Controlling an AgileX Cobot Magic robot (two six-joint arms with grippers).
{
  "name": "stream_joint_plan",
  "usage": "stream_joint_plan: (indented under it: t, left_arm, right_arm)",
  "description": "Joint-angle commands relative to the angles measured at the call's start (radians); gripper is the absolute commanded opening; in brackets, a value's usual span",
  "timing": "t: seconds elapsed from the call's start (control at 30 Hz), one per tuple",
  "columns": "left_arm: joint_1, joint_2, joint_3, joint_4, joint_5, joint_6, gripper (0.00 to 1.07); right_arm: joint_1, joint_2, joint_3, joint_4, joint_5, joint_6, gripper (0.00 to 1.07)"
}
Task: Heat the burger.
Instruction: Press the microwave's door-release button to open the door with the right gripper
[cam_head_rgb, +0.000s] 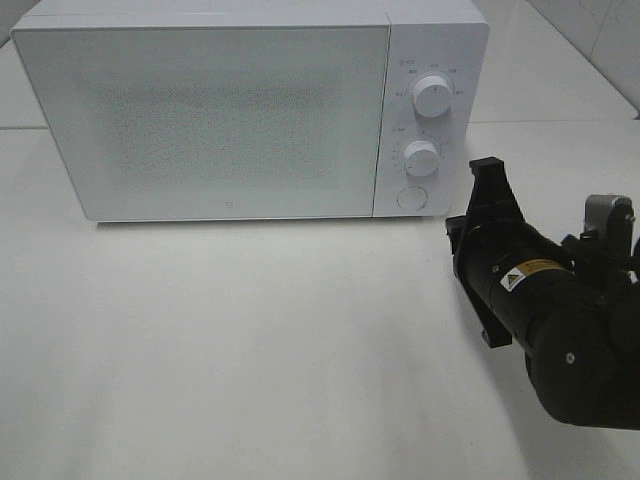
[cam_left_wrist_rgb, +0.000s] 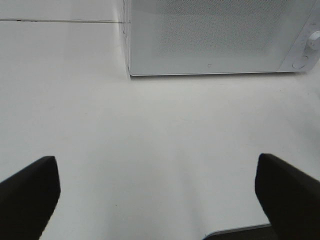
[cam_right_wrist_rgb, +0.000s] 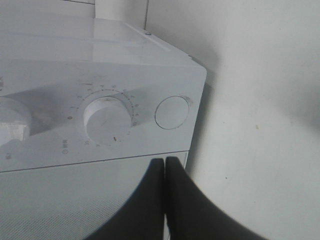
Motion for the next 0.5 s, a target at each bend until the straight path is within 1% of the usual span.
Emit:
stream_joint_plan:
  t: [0.03,0.3,0.37,0.5]
  left_arm:
    - [0.002,-0.018,0.004,-0.002,-0.009,-0.002,0.98]
    - [0.002,-0.018,0.004,-0.002,-0.009,-0.002,0.98]
    - [0.002,-0.018,0.004,-0.002,-0.009,-0.002,0.98]
    - [0.002,-0.018,0.004,-0.002,-0.009,-0.002,0.98]
  right_arm:
    - [0.006,0.05,-0.037,-0.009,0.023,0.079,0.0]
    - [0.002,0.07,-0.092,0.014,0.066,0.077,0.0]
    - [-0.005,0.078,-0.127,0.048,0.095,0.01,0.0]
    - [-0.025,0.105,-0.165,0.049,0.13,-0.018,0.0]
